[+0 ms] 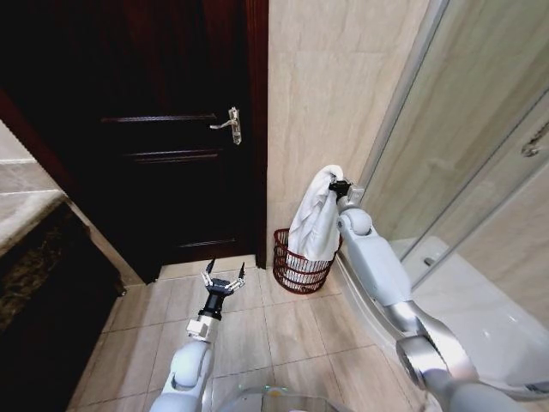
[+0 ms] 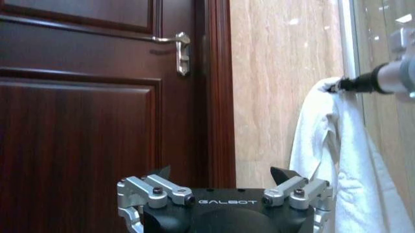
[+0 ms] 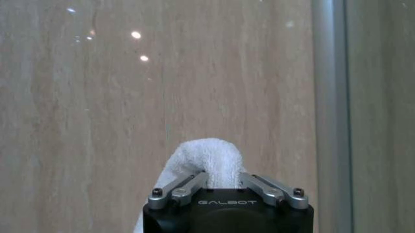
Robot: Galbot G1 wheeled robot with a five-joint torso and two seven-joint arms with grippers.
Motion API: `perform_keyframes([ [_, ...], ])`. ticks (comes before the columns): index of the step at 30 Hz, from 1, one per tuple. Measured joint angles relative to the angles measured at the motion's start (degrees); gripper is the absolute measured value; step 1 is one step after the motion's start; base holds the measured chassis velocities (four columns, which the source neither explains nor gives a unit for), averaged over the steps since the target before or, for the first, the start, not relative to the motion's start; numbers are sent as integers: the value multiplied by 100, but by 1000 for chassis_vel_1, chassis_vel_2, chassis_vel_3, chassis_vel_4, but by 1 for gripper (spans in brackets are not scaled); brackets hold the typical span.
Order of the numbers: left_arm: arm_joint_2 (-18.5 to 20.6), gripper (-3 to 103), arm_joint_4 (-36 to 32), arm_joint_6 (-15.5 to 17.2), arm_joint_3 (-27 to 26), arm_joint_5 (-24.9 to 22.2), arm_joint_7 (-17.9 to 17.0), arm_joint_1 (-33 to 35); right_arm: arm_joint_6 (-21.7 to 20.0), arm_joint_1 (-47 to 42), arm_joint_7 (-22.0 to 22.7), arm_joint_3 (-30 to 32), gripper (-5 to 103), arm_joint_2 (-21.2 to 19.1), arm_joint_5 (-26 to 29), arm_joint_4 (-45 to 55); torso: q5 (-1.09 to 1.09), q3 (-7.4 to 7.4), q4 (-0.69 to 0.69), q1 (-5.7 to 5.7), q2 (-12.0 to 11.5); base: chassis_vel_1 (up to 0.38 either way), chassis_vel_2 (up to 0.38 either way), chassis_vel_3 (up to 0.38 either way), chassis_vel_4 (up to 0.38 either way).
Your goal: Discard the used towel into the hamper.
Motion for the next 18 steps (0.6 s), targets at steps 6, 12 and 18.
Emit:
perform_keyframes([
  [6,-20,100,75,-61,19,7,-20,9,-206,-429,282,30,6,-114,-66,564,2,-93,0,-64,-156,0,0,0,0],
  [12,-24,100,105,-98,49,7,-20,21,-252,-709,364,135,6,-169,148,999,0,-167,-1,-112,-276,0,0,0,0],
  [18,-32,100,105,-118,76,9,-20,55,-338,-1031,483,180,6,-239,280,1702,0,-265,1,-178,-440,0,0,0,0],
])
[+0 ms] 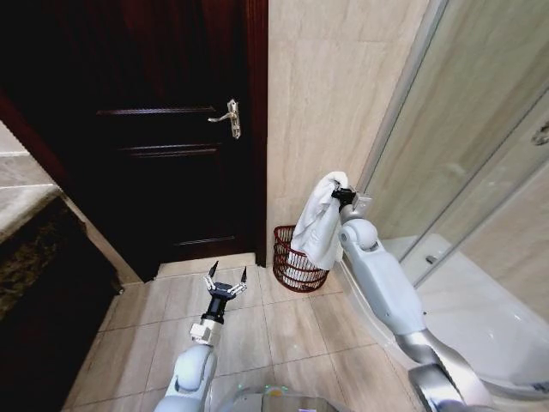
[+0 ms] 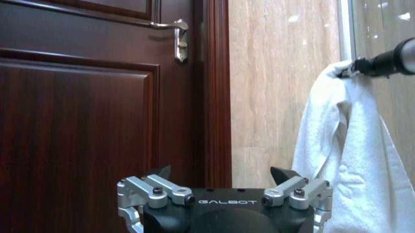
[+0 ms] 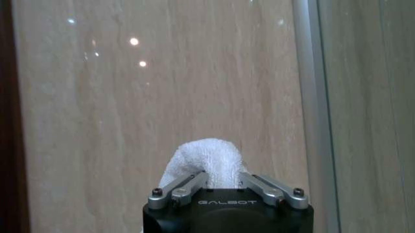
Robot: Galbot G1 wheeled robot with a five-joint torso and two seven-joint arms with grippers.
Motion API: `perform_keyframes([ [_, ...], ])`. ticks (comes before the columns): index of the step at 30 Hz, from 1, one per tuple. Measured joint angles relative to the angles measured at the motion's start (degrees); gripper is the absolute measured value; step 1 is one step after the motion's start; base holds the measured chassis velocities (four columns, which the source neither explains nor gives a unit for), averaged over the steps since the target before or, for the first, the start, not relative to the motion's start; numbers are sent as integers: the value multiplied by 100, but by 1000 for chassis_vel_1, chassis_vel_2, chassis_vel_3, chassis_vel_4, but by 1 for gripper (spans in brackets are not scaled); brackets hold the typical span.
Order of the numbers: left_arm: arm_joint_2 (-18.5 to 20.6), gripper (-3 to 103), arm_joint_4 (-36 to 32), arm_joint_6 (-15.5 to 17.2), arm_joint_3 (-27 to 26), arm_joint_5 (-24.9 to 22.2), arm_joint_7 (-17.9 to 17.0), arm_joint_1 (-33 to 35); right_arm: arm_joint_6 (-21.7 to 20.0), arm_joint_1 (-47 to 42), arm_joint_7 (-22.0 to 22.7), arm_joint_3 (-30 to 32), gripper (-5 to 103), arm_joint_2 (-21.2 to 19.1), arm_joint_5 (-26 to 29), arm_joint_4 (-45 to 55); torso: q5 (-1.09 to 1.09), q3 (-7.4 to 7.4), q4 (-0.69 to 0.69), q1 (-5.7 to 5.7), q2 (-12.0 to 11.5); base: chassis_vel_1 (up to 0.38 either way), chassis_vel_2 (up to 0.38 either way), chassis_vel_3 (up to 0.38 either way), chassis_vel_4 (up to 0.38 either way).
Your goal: Discard the used towel into the hamper.
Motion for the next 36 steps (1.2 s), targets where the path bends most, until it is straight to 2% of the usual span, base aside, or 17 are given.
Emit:
perform_keyframes([
  [22,11,100,68,-94,13,-6,-21,19,19,-1026,35,298,6,-192,-173,1343,0,-304,-1,-205,-509,0,0,0,0],
  [36,19,100,47,-128,28,3,-46,25,93,-890,-30,320,6,-132,-215,1105,0,-320,0,-225,-543,-4,3,4,-3],
])
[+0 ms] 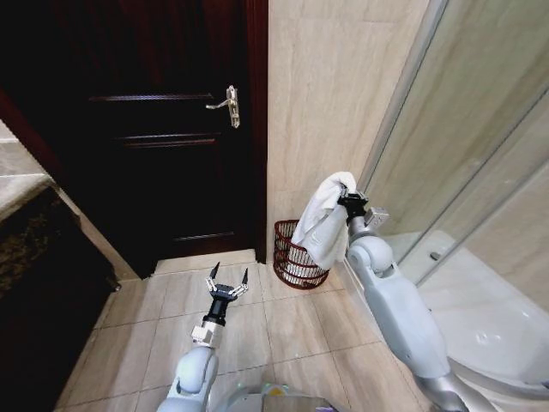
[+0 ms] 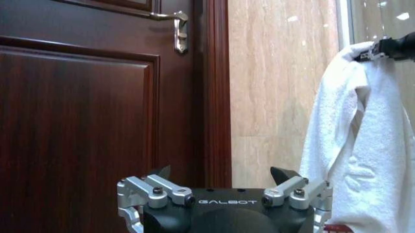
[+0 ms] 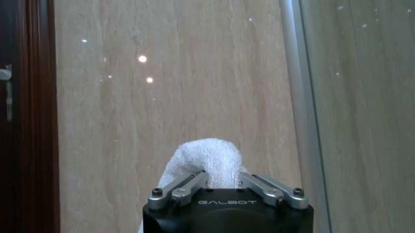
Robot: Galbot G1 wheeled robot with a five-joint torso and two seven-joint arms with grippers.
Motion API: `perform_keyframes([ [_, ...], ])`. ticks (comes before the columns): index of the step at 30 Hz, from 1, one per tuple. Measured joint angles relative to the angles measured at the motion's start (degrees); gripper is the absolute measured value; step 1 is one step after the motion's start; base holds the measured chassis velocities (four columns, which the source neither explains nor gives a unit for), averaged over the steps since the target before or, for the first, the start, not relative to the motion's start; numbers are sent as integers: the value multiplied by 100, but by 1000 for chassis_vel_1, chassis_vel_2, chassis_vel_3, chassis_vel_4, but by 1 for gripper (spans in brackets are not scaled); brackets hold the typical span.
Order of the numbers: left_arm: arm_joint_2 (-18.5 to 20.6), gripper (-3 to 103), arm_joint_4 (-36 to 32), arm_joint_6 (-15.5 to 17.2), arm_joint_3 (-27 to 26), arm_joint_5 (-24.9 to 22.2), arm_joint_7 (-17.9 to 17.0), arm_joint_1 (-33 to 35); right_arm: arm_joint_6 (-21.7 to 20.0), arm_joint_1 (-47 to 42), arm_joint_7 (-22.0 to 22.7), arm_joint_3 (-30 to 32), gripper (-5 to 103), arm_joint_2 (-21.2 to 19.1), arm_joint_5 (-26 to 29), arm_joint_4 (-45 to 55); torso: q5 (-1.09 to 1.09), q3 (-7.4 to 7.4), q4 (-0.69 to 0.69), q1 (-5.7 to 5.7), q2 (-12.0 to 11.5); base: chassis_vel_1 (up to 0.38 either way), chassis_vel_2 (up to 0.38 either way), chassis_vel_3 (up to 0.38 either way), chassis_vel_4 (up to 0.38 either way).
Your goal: Discard the used towel into the hamper.
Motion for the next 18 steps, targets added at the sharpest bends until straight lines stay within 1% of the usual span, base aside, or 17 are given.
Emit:
perform_keyframes([
  [5,-3,100,9,-7,6,0,2,-5,7,-42,1,-10,6,29,-38,-19,1,9,0,7,14,-95,91,90,-96],
  [11,-21,100,12,-10,37,7,4,-11,2,25,42,-27,6,-2,-11,-25,1,16,0,14,25,-147,147,162,-146],
  [18,-7,100,14,-13,38,8,8,-20,-133,-92,202,-58,6,-17,45,207,1,24,-1,20,37,-140,138,132,-121],
])
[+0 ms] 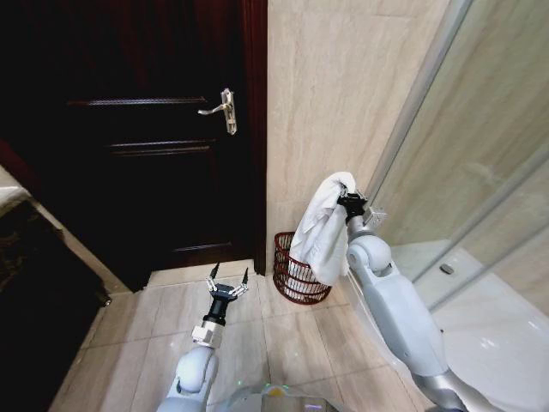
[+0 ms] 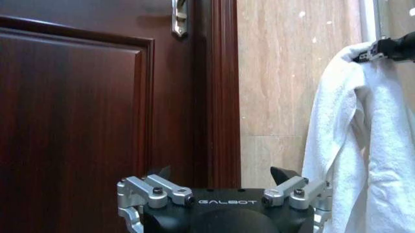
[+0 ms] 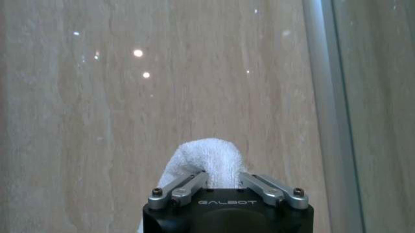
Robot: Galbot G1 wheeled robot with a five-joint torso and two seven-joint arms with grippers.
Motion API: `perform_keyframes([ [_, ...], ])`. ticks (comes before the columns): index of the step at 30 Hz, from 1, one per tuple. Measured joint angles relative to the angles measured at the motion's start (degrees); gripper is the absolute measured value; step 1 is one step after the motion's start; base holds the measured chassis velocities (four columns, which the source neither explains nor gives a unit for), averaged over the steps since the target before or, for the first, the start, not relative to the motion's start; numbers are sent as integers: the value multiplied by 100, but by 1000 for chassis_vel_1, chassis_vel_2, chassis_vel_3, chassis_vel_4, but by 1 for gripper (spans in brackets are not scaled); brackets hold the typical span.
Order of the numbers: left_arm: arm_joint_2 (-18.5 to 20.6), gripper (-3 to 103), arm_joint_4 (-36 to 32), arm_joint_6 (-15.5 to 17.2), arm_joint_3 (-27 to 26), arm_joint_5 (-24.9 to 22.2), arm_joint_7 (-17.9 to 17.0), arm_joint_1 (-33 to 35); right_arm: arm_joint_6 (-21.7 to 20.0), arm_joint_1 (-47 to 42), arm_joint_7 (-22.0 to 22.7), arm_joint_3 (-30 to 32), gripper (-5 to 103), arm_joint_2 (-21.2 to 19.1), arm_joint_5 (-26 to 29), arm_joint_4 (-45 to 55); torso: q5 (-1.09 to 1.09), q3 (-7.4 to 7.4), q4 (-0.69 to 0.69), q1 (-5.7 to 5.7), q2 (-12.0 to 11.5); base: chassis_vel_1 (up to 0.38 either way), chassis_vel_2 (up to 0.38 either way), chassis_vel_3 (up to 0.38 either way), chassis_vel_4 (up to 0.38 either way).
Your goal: Discard the used towel into the hamper.
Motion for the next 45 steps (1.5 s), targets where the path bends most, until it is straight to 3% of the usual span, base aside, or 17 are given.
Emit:
perform_keyframes([
  [5,-4,100,23,-2,45,21,4,-3,-35,-32,34,-42,6,4,-95,146,0,2,0,0,6,-33,16,50,-41],
  [12,-21,100,25,-2,87,68,5,-4,-116,562,129,-140,6,-150,131,91,-2,3,1,-1,13,0,0,0,0],
  [15,-32,100,-3,-2,76,93,1,12,-117,1306,94,-217,6,-327,325,-350,-1,7,2,4,14,0,0,0,0],
  [20,-29,100,-6,-5,56,94,-2,14,65,1583,-66,-256,6,-311,331,-864,-1,8,1,5,17,0,0,0,0],
  [27,-14,100,0,-28,40,72,-7,30,306,946,-316,-218,6,15,2,-1168,1,9,1,6,19,0,0,0,0],
  [32,3,100,23,-67,28,33,-13,20,838,348,-738,-158,6,221,-604,-1670,0,10,1,6,21,0,0,0,0],
  [33,6,100,22,-73,26,15,-13,30,1060,143,-769,-157,6,297,-744,-1904,0,11,0,6,21,0,0,0,0],
  [36,12,100,23,-101,13,-10,-13,35,1175,-64,-728,-152,6,362,-849,-2032,1,11,0,7,21,0,0,0,0],
  [38,12,100,22,-108,-1,-28,-13,41,1122,-152,-657,-149,6,362,-829,-2001,-3,11,1,7,22,0,0,0,0],
  [41,32,100,29,-140,-38,-82,-13,52,510,-494,-280,-162,6,295,-329,-1589,-2,11,0,7,23,0,0,0,0],
  [42,32,100,29,-140,-38,-82,-13,52,510,-494,-280,-162,6,295,-329,-1589,-2,11,0,7,23,0,0,0,0],
  [45,35,100,28,-152,-47,-98,-13,53,-388,-669,246,-162,6,140,579,-1017,0,11,1,7,23,0,0,0,0],
])
